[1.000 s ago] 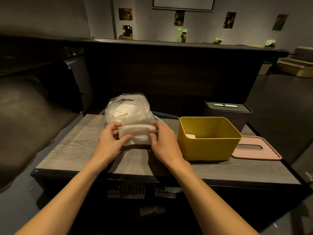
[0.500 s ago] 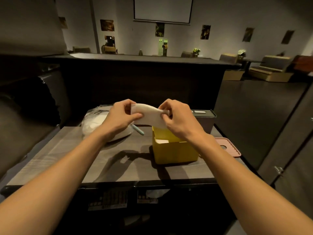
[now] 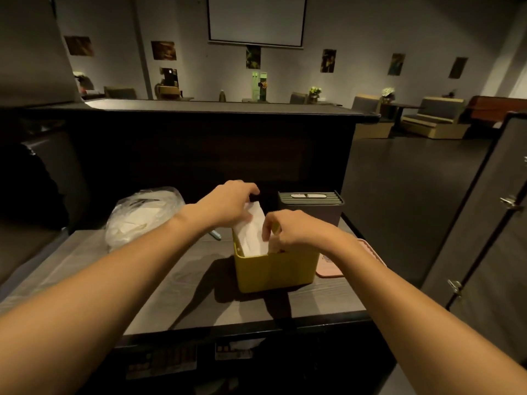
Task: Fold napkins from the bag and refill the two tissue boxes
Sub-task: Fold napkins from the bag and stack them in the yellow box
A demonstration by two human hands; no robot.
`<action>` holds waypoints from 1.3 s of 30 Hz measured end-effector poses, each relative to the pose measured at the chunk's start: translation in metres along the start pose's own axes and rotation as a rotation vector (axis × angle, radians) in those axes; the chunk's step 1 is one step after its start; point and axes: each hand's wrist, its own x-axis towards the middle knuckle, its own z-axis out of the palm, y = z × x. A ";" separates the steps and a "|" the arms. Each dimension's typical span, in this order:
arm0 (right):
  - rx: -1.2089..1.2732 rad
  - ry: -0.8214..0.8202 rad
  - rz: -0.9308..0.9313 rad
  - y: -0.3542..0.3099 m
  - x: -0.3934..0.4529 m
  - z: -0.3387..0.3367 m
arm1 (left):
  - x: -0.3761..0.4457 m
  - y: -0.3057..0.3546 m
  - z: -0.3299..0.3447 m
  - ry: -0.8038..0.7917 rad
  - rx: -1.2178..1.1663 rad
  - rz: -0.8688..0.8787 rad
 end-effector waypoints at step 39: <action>-0.087 -0.282 -0.048 -0.007 0.043 -0.028 | 0.014 0.013 0.010 -0.367 0.124 0.109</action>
